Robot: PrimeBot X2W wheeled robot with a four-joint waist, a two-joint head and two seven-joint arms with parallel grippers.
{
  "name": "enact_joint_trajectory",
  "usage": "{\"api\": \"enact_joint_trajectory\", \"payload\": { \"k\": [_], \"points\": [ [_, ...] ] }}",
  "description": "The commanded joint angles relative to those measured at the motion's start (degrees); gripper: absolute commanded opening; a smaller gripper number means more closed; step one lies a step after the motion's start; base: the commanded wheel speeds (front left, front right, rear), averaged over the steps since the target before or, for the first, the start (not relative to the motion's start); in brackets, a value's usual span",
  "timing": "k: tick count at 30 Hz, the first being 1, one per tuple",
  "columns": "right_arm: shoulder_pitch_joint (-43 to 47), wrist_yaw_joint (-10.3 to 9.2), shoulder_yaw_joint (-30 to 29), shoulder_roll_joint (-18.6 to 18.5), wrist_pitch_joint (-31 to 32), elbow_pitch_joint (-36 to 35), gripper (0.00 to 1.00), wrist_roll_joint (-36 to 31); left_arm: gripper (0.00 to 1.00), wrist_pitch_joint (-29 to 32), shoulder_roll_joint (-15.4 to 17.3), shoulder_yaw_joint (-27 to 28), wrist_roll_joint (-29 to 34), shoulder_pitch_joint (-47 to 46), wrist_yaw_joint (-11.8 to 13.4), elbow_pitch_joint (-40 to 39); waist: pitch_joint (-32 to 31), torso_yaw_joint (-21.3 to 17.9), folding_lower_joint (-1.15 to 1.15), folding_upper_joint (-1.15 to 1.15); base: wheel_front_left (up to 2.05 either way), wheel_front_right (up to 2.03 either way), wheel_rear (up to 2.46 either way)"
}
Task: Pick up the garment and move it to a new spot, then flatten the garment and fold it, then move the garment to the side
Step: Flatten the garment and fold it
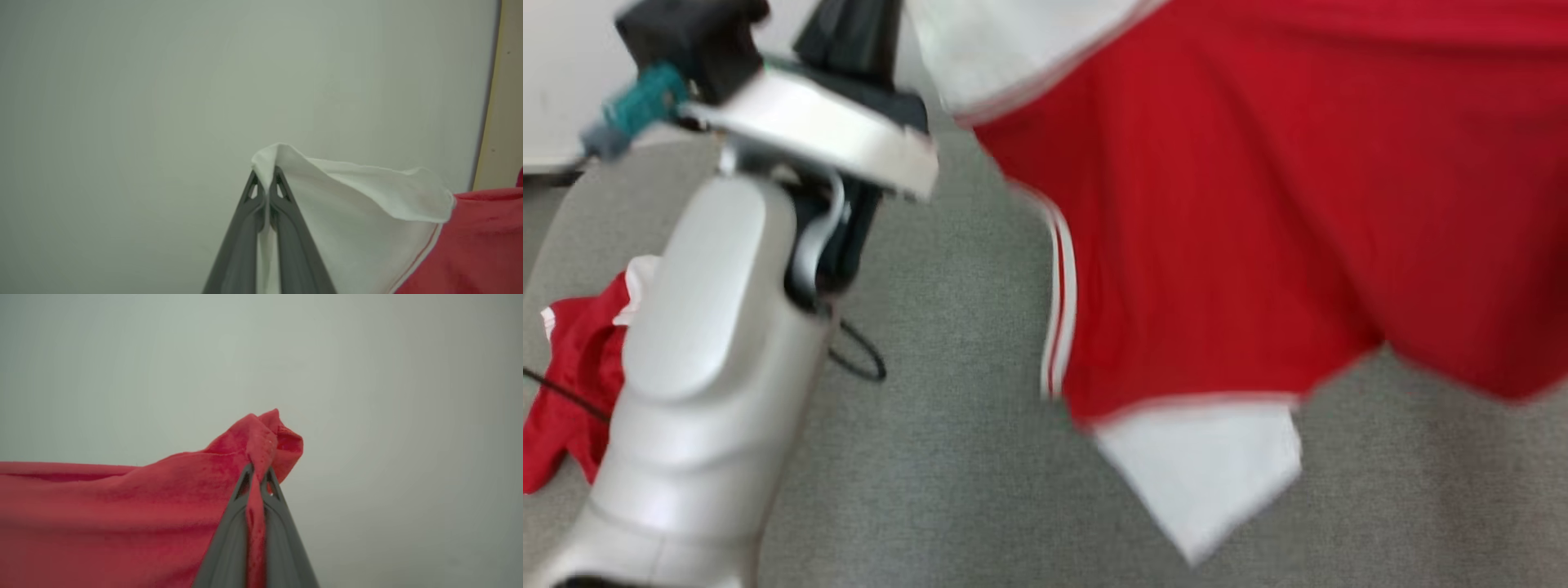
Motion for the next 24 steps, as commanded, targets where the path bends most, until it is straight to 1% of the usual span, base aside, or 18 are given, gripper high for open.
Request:
{"api": "enact_joint_trajectory", "payload": {
  "k": [1, 4, 7, 11, 14, 18, 21, 24],
  "points": [
    [-3.56, -0.15, 0.94, 0.06, -1.21, 2.62, 0.0, 0.49, 0.0, -1.84, -0.58, 0.81, -0.56, -3.33, -0.56, 3.83, 0.72, -0.2, 0.0, 0.0, 0.0, 0.0, 0.0],
    [-11.59, -0.15, 4.06, 0.9, -3.78, 10.65, 0.0, 0.64, 0.0, -5.25, -2.2, 1.91, -0.93, -11.27, -1.55, 14.83, 1.14, -0.27, 0.0, 0.0, 0.0, 0.0, 0.0],
    [-19.15, -0.15, 6.61, 2.09, -6.13, 19.24, 0.0, 0.27, 0.0, -7.11, -2.97, 2.82, -0.82, -17.74, -1.41, 24.66, 1.53, -0.19, 0.0, 0.0, 0.0, 0.0, 0.0],
    [-25.96, -0.15, 10.6, 4.66, -8.67, 31.24, 0.0, -0.01, 0.0, -8.4, -4.13, 4.15, -1.84, -22.57, -1.12, 36.11, 1.95, 0.01, 0.0, 0.0, 0.0, 0.0, 0.0],
    [-27.87, -0.15, 14.43, 6.92, -11.11, 38.91, 0.0, 0.75, 0.0, -8.71, -5.13, 5.13, -3.31, -21.78, -0.72, 44.33, 2.94, 0.23, 0.0, 0.0, 0.0, 0.0, 0.0],
    [-25.88, -0.15, 18.72, 9.28, -14.01, 47.17, 0.0, 3.06, 0.0, -9.18, -6.76, 5.74, -4.79, -17.51, -0.8, 52.44, 5.0, 0.32, 0.0, 0.0, 0.0, 0.0, 0.0],
    [-22.82, -0.15, 22.56, 10.38, -15.75, 51.56, 0.0, 5.16, 0.0, -9.53, -7.67, 6.12, -6.21, -13.19, -1.11, 56.41, 6.33, 0.2, 0.0, 0.0, 0.0, 0.0, 0.0],
    [-18.75, -0.15, 26.21, 10.92, -17.07, 53.98, 0.0, 7.29, 0.0, -9.58, -7.97, 6.58, -7.8, -8.7, -1.44, 58.04, 7.37, -0.09, 0.0, 0.0, 0.0, 0.0, 0.0]
  ]
}}
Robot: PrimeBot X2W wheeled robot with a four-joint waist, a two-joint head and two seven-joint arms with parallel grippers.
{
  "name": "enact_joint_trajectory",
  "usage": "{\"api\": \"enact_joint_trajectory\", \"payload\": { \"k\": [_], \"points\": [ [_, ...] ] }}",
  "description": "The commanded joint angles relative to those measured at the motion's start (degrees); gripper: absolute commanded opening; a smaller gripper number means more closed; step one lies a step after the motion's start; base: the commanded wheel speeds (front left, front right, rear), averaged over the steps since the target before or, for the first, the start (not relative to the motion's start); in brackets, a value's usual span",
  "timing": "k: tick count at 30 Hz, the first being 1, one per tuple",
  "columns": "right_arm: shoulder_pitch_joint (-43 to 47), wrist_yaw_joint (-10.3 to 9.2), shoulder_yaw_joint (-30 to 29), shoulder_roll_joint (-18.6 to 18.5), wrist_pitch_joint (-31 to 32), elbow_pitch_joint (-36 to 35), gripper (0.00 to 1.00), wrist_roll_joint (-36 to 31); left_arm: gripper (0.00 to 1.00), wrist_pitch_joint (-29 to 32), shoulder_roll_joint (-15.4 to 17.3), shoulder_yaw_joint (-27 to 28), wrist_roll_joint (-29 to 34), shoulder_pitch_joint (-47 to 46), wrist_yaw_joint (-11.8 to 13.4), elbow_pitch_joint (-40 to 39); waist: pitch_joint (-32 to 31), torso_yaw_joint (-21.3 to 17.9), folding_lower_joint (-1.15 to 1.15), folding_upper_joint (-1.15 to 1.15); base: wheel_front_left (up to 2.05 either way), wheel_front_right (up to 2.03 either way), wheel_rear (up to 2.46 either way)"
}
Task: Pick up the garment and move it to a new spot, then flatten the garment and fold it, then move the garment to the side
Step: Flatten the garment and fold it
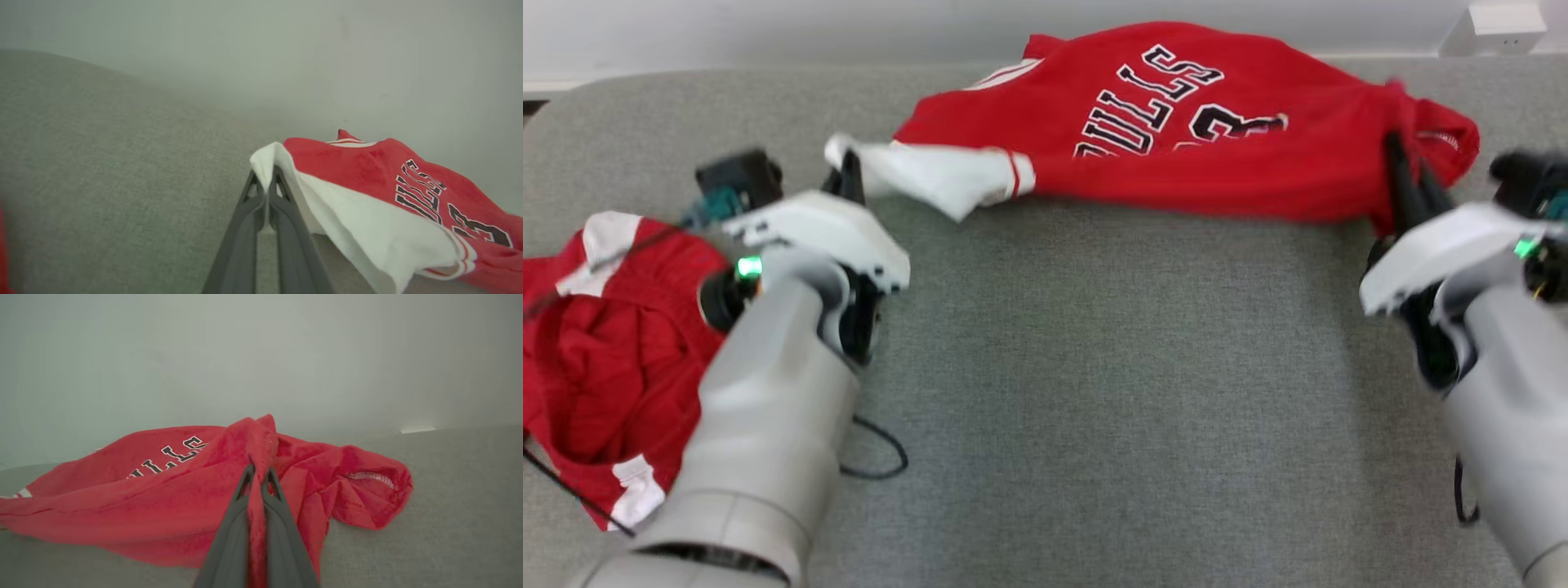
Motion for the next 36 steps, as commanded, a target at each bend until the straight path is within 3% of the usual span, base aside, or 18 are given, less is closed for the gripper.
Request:
{"api": "enact_joint_trajectory", "payload": {
  "k": [1, 8, 18, 25, 26, 32, 36],
  "points": [
    [2.15, -0.15, 1.3, -0.31, -0.87, 0.69, 0.0, 1.32, 0.0, -0.23, 0.27, 0.24, -0.69, 1.88, -0.12, 0.01, 0.83, -0.31, -0.01, 0.0, 0.0, 0.0, 0.0],
    [10.82, -0.15, 4.24, -2.55, -3.28, -4.86, 0.0, 7.6, 0.0, -0.2, 0.15, 1.18, -0.9, 9.54, -0.95, -6.96, 1.37, -0.32, -0.01, 0.0, 0.0, 0.0, 0.0],
    [33.89, -0.17, -5.07, -6.13, -3.26, -30.78, 0.0, 1.64, 0.0, -0.21, 2.32, 8.88, 5.25, 33.56, -1.75, -31.7, -4.08, -1.06, -0.01, 0.0, 0.0, 0.0, 0.0],
    [50.63, -0.18, -12.34, -4.41, -3.27, -44.0, 0.0, -3.7, 0.0, 1.82, 2.41, 9.65, 7.44, 53.15, 2.33, -53.24, -6.33, -0.59, -0.01, 0.0, 0.0, 0.0, 0.0],
    [50.63, -0.18, -12.34, -4.41, -3.27, -44.0, 0.0, -3.7, 0.0, 1.82, 2.41, 9.65, 7.44, 53.15, 2.33, -53.24, -6.33, -0.59, -0.01, 0.0, 0.0, 0.0, 0.0],
    [60.51, -0.18, -16.14, -2.27, -3.17, -50.84, 0.0, -7.33, 0.0, 11.48, 2.49, 7.99, 9.34, 67.6, 8.77, -76.35, -7.88, -0.45, -0.01, 0.0, 0.0, 0.0, 0.0],
    [64.41, -0.17, -18.54, -0.38, -1.46, -53.89, 0.0, -9.19, 0.0, 16.36, 3.01, 7.17, 10.4, 72.39, 11.22, -86.38, -8.19, -0.48, -0.01, 0.0, 0.0, 0.0, 0.0]
  ]
}}
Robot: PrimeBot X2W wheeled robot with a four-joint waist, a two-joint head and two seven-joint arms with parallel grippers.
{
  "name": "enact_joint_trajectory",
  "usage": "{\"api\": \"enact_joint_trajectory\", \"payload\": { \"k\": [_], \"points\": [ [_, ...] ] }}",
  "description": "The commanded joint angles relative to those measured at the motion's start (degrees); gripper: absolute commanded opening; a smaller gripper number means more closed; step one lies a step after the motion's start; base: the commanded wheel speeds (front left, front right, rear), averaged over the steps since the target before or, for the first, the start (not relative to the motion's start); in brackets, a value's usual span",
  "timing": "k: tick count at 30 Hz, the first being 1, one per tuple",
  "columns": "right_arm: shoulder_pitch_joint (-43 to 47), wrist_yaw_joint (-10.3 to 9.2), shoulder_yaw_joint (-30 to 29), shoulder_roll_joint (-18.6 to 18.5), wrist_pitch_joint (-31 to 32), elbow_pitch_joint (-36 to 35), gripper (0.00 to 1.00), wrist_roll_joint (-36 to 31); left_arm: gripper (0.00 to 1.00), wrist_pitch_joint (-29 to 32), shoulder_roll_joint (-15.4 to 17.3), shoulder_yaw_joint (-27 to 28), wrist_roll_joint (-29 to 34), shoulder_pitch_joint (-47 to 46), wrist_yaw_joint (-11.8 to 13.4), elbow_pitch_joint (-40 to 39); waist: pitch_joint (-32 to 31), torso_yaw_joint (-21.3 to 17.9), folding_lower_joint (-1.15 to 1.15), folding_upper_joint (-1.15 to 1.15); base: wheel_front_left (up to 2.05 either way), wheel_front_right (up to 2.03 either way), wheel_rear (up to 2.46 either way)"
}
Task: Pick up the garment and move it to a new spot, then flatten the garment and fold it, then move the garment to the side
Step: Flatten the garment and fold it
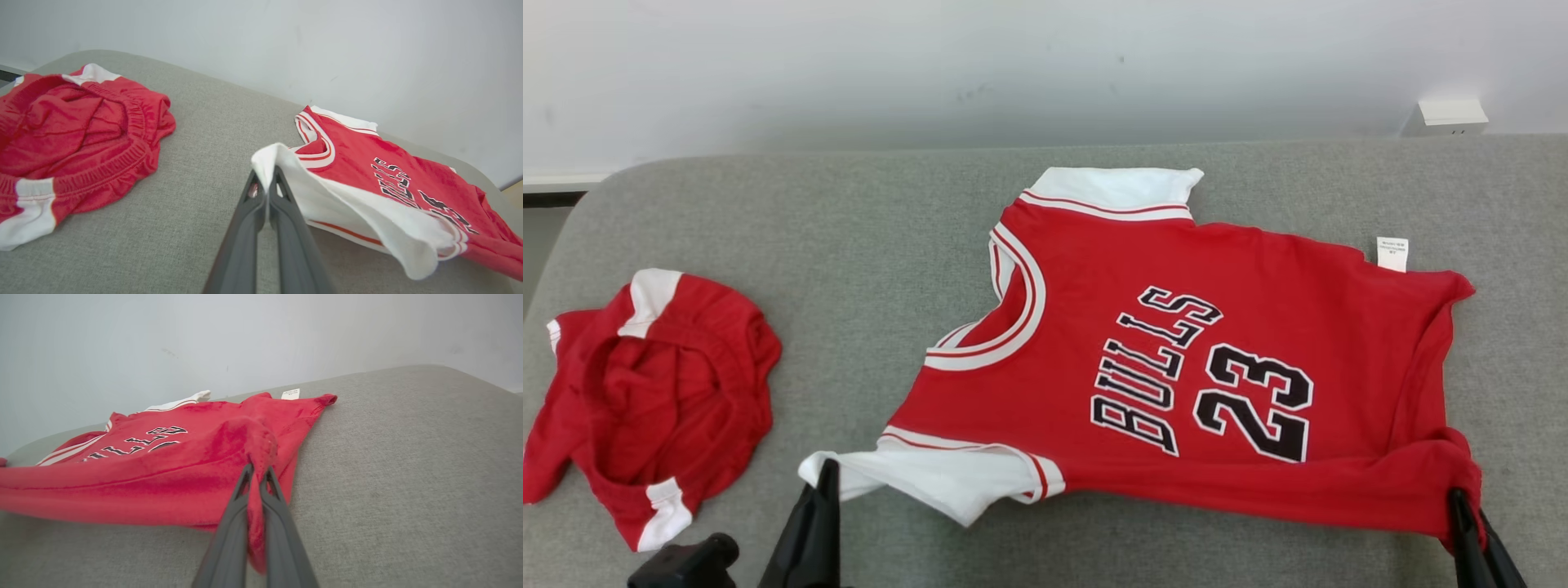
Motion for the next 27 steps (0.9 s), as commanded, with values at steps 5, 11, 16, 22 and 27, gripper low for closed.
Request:
{"api": "enact_joint_trajectory", "payload": {
  "k": [5, 11, 16, 22, 27],
  "points": [
    [1.2, -0.22, -1.56, 1.73, 2.17, -1.76, 0.0, -1.36, 0.0, 3.03, 1.78, 0.14, 0.59, -0.18, 0.28, -2.71, 0.34, -0.75, 0.01, 0.0, 0.0, 0.0, 0.0],
    [-1.26, -0.22, -2.36, 3.03, 3.27, -3.22, 0.0, -1.96, 0.0, 6.96, 4.0, -0.85, -0.96, -8.35, -2.76, 1.56, 2.9, -1.52, 0.01, 0.0, 0.0, 0.0, 0.0],
    [-4.75, -0.22, -4.22, 3.99, 3.56, -2.46, 0.0, -2.37, 0.0, 10.1, 5.28, -3.24, -1.88, -20.35, -6.96, 10.29, 6.8, -2.18, 0.01, 0.0, 0.0, 0.0, 0.0],
    [-8.4, -0.22, -5.34, 4.83, 3.01, 0.38, 0.0, -2.44, 0.0, 10.96, 5.7, -6.83, 0.19, -33.18, -11.14, 22.27, 10.78, -3.35, 0.01, 0.0, 0.0, 0.0, 0.0],
    [-11.47, -0.21, -4.54, 5.1, 2.49, 4.21, 0.0, -2.24, 0.0, 8.29, 5.02, -8.93, 1.59, -40.96, -13.89, 32.14, 12.84, -4.25, 0.01, 0.0, 0.0, 0.0, 0.0]
  ]
}}
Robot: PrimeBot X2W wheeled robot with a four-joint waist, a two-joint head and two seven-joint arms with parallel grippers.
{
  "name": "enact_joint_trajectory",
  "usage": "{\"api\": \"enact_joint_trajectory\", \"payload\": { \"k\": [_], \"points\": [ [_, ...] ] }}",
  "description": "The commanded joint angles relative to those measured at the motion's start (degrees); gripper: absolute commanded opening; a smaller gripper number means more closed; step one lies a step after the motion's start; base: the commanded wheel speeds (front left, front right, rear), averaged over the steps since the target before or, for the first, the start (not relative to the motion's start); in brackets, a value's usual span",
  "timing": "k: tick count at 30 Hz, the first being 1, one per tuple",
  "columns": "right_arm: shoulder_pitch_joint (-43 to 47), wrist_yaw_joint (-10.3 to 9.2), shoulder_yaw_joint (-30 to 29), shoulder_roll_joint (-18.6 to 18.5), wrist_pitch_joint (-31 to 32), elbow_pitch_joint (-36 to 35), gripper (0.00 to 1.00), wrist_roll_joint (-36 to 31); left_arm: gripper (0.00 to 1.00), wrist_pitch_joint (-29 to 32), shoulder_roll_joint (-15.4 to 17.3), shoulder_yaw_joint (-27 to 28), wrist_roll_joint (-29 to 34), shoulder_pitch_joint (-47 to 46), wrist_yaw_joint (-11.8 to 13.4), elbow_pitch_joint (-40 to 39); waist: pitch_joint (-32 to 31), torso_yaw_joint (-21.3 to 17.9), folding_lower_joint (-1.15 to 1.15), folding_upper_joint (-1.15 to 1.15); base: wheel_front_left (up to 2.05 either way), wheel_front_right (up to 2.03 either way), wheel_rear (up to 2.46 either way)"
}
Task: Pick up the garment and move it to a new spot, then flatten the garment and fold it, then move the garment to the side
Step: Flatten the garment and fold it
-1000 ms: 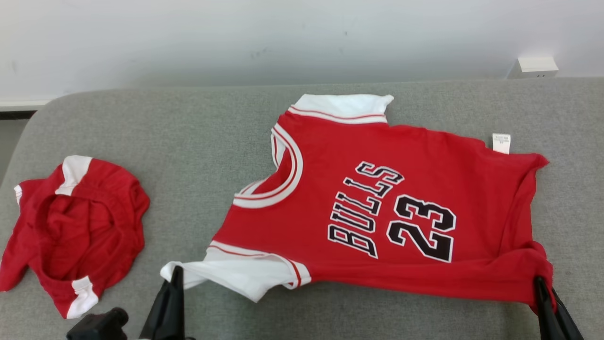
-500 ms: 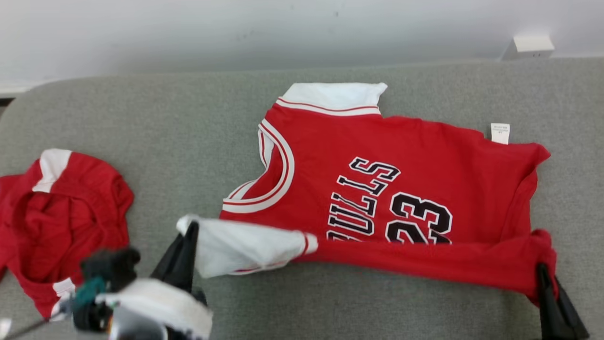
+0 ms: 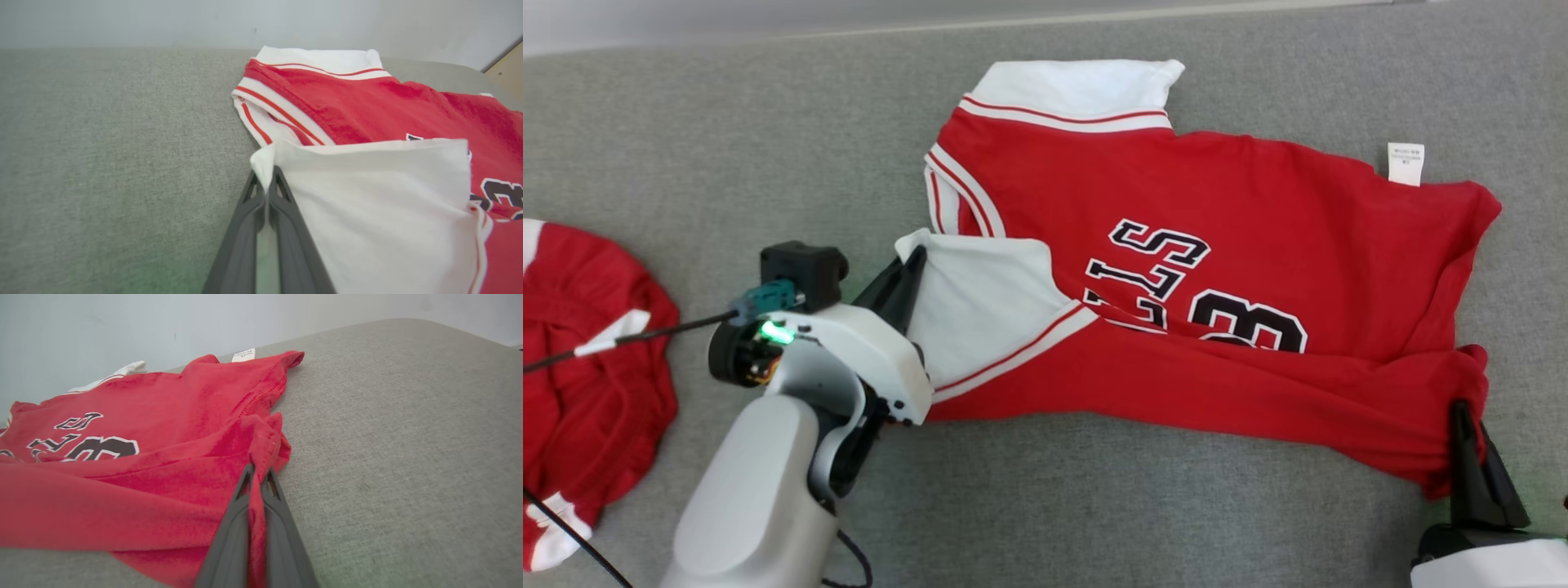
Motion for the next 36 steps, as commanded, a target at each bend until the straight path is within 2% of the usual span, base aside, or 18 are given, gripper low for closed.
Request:
{"api": "enact_joint_trajectory", "payload": {
  "k": [1, 2, 3, 4, 5, 7, 11, 18, 21, 26, 29, 36],
  "points": [
    [-1.1, -0.19, 0.29, -0.22, -0.09, 1.01, 0.0, -0.06, 0.0, -0.91, -0.01, -0.23, 1.07, -1.3, -0.3, 2.17, 0.7, -0.54, 0.0, 0.0, 0.0, 0.0, 0.0],
    [-1.59, -0.19, 0.75, -0.26, 0.18, 1.95, 0.13, 0.09, 0.0, -1.55, -0.09, -0.64, 1.39, -2.08, -0.62, 4.1, 0.83, -0.6, 0.0, 0.0, 0.0, 0.0, 0.0],
    [-2.0, -0.19, 1.22, -0.3, 0.32, 2.85, 0.41, 0.22, 0.05, -2.92, -0.42, -0.71, 1.11, -2.87, -0.92, 5.46, 0.93, -0.68, 0.0, 0.0, 0.0, 0.0, 0.0],
    [-2.47, -0.19, 1.54, -0.44, -0.04, 3.38, 0.73, 0.25, 0.81, -3.93, -0.61, -0.94, 1.35, -3.6, -1.16, 6.86, 0.99, -0.72, 0.0, 0.0, 0.0, 0.0, 0.0],
    [-2.75, -0.19, 1.92, -0.64, -0.16, 3.96, 1.0, 0.34, 1.0, -5.29, -0.99, -1.23, 1.4, -3.81, -1.51, 8.0, 0.94, -0.71, 0.0, 0.0, 0.0, 0.0, 0.0],
    [-2.97, -0.19, 2.52, -1.13, -1.02, 4.28, 1.0, 0.07, 1.0, -8.27, -1.42, -1.35, 1.65, -3.72, -1.53, 9.27, 0.65, -0.58, 0.0, 0.0, 0.0, 0.0, 0.0],
    [-2.23, -0.19, 1.85, -2.41, -3.02, 1.51, 1.0, -2.57, 1.0, -15.39, -1.72, -0.56, 2.81, -1.33, 0.55, 8.21, -0.36, -0.07, 0.0, 0.0, 0.0, 0.0, 0.0],
    [-0.28, -0.18, -1.44, -3.02, -3.13, -7.88, 1.0, -9.03, 1.0, -23.47, -0.23, 2.49, 5.16, 5.97, 7.09, -0.49, -3.08, 1.28, 0.0, 0.0, 0.0, 0.0, 0.0],
    [0.5, -0.18, -1.75, -2.62, -1.4, -11.95, 1.0, -10.03, 1.0, -24.43, 0.29, 3.73, 6.19, 10.49, 9.77, -6.24, -4.5, 1.95, 0.0, 0.0, 0.0, 0.0, 0.0],
    [2.93, -0.18, -1.13, -1.79, 2.34, -16.88, 1.0, -10.44, 1.0, -23.94, 1.08, 3.6, 8.11, 18.28, 12.65, -13.93, -6.93, 2.93, 0.0, 0.0, 0.0, 0.0, 0.0],
    [4.43, -0.18, -0.91, -1.17, 3.69, -18.3, 1.0, -10.0, 1.0, -22.8, 1.6, 3.18, 8.35, 21.37, 13.51, -17.02, -7.78, 3.28, 0.0, 0.0, 0.0, 0.0, 0.0],
    [5.95, -0.18, -1.23, -0.53, 5.05, -19.53, 1.0, -9.41, 1.0, -20.79, 2.14, 2.86, 7.34, 23.77, 13.78, -19.88, -8.47, 3.25, 0.0, 0.0, 0.0, 0.0, 0.0]
  ]
}}
